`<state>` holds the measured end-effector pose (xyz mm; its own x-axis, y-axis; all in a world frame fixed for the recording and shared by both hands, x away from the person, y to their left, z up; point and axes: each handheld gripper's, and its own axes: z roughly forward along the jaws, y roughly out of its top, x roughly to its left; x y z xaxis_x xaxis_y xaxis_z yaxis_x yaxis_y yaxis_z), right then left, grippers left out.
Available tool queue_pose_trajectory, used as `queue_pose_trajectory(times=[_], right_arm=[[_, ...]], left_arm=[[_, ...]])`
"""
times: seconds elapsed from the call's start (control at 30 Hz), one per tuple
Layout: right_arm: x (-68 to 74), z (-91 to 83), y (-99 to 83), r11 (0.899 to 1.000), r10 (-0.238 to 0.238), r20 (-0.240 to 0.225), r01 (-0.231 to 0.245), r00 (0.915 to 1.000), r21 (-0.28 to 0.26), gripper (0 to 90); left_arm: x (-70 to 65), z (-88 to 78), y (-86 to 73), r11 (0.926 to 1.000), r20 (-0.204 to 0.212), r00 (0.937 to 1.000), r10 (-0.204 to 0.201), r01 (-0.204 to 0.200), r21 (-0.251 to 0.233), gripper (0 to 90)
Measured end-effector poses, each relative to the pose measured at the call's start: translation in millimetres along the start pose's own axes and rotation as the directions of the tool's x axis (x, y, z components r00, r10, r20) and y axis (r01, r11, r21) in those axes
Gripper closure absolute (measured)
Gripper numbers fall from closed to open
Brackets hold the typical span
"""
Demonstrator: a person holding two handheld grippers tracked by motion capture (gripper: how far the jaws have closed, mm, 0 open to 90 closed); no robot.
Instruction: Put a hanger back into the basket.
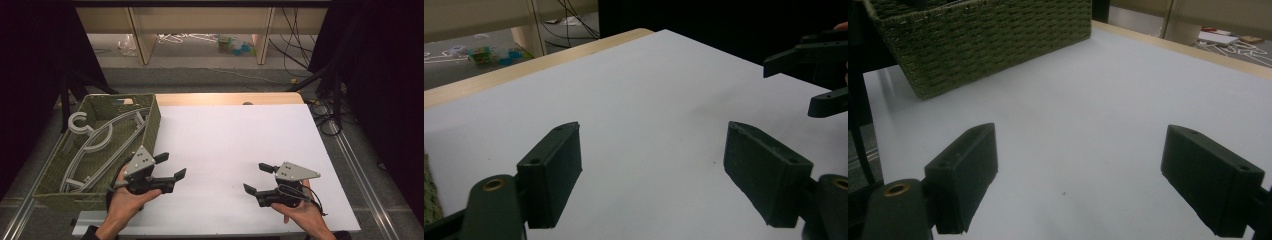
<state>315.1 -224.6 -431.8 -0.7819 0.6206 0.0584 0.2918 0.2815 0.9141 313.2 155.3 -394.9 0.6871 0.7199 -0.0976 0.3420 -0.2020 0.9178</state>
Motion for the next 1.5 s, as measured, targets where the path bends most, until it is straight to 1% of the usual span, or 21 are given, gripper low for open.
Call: queue_pose_trajectory(times=[0.03,0.13,0.17,0.27,0.33,0.4,0.43,0.5,0.53,0.57,0.63,0.73,0.77,0.83,0.93,0.97,1.0,1.03,1.1,1.23,1.5], right_arm=[[0.3,-0.1,-0.1,1.000,0.001,-0.005,-0.001,1.0000,0.002,16.1],[0.6,-0.3,0.0,1.000,0.001,-0.019,-0.001,0.9998,0.002,16.1],[-0.1,-1.2,0.4,1.000,-0.018,-0.002,0.018,0.9998,-0.001,16.1],[1.7,-2.9,0.3,1.000,-0.009,-0.003,0.009,1.0000,0.002,16.1],[2.1,-3.9,-0.6,1.000,-0.005,-0.002,0.005,1.0000,-0.009,16.1],[2.3,-5.8,-0.6,1.000,-0.005,0.003,0.005,1.0000,-0.001,16.1],[1.5,-6.1,-1.3,1.000,-0.014,0.014,0.014,0.9998,-0.024,16.1],[2.3,-9.5,-2.3,1.000,0.001,0.018,-0.001,0.9998,-0.007,16.0],[2.5,-9.6,-3.7,1.000,0.002,0.022,-0.001,0.9998,-0.028,16.0],[4.3,-13.9,-6.6,1.000,0.013,0.028,-0.013,0.9995,-0.006,16.0],[4.9,-14.8,-7.9,1.000,0.018,0.028,-0.017,0.9994,-0.004,16.0],[6.9,-17.0,-12.4,1.000,0.020,0.038,-0.020,0.9991,0.004,15.9],[7.8,-17.2,-13.9,1.000,0.028,0.029,-0.028,0.9992,0.003,16.0],[7.1,-18.1,-14.2,1.000,0.016,0.039,-0.016,0.9991,0.003,16.0],[7.3,-19.7,-18.4,0.999,0.041,0.050,-0.043,0.9979,0.026,16.0],[6.5,-18.3,-20.0,0.999,0.045,0.042,-0.046,0.9981,0.010,15.9],[6.4,-20.6,-21.8,0.998,0.055,0.044,-0.057,0.9975,0.040,15.9],[6.4,-19.6,-22.6,0.998,0.057,0.041,-0.058,0.9975,0.027,15.9],[7.1,-19.6,-22.6,0.997,0.069,0.033,-0.070,0.9971,0.031,16.0],[6.4,-20.4,-21.3,0.998,0.043,0.042,-0.045,0.9982,0.041,16.0],[6.5,-19.3,-20.9,0.998,0.042,0.035,-0.043,0.9985,0.034,16.0]], left_arm=[[-0.7,1.3,-1.9,1.0000,0.000,1.0000,0.006,-0.006,0.002,23.0],[-3.6,4.6,-6.4,1.0000,0.012,0.9999,-0.003,0.003,0.003,23.0],[-4.6,6.0,-8.3,1.0000,0.018,0.9998,0.000,0.000,0.004,23.0],[-9.3,9.8,-16.2,0.9998,0.024,0.9997,0.006,-0.006,-0.019,22.9],[-11.7,12.1,-21.1,0.9997,0.027,0.9995,0.015,-0.014,-0.019,23.0],[-12.8,12.9,-23.6,0.9997,0.037,0.9991,0.019,-0.018,-0.015,22.9],[-13.3,13.2,-24.8,0.9996,0.040,0.9990,0.023,-0.022,-0.020,22.8],[-13.6,13.9,-28.2,0.9988,0.045,0.9985,0.032,-0.030,-0.038,22.3],[-13.9,13.6,-30.2,0.9988,0.036,0.9990,0.026,-0.024,-0.042,21.1],[-13.5,13.9,-32.4,0.9987,0.031,0.9993,0.021,-0.019,-0.047,19.0],[-12.9,14.5,-37.0,0.9988,0.027,0.9994,0.022,-0.021,-0.044,18.0],[-12.9,15.8,-43.0,0.9996,0.050,0.9987,0.007,-0.006,-0.029,17.1],[-13.5,15.1,-43.3,0.9996,0.047,0.9988,0.011,-0.010,-0.027,16.6],[-14.5,13.5,-43.6,0.9993,0.040,0.9989,0.025,-0.023,-0.030,16.6],[-15.5,10.4,-44.9,0.9992,0.040,0.9989,0.025,-0.024,-0.031,16.5],[-15.2,9.5,-45.1,0.9992,0.041,0.9986,0.032,-0.031,-0.026,16.5],[-15.1,9.5,-45.5,0.9989,0.046,0.9984,0.032,-0.031,-0.034,16.5],[-15.1,8.4,-45.2,0.9991,0.041,0.9986,0.031,-0.030,-0.028,16.5],[-14.0,9.0,-45.2,0.9991,0.041,0.9984,0.038,-0.037,-0.022,16.5],[-14.9,10.5,-45.8,0.9993,0.049,0.9983,0.033,-0.032,-0.017,16.5],[-14.0,9.9,-45.3,0.9996,0.049,0.9985,0.025,-0.024,-0.014,16.5]])
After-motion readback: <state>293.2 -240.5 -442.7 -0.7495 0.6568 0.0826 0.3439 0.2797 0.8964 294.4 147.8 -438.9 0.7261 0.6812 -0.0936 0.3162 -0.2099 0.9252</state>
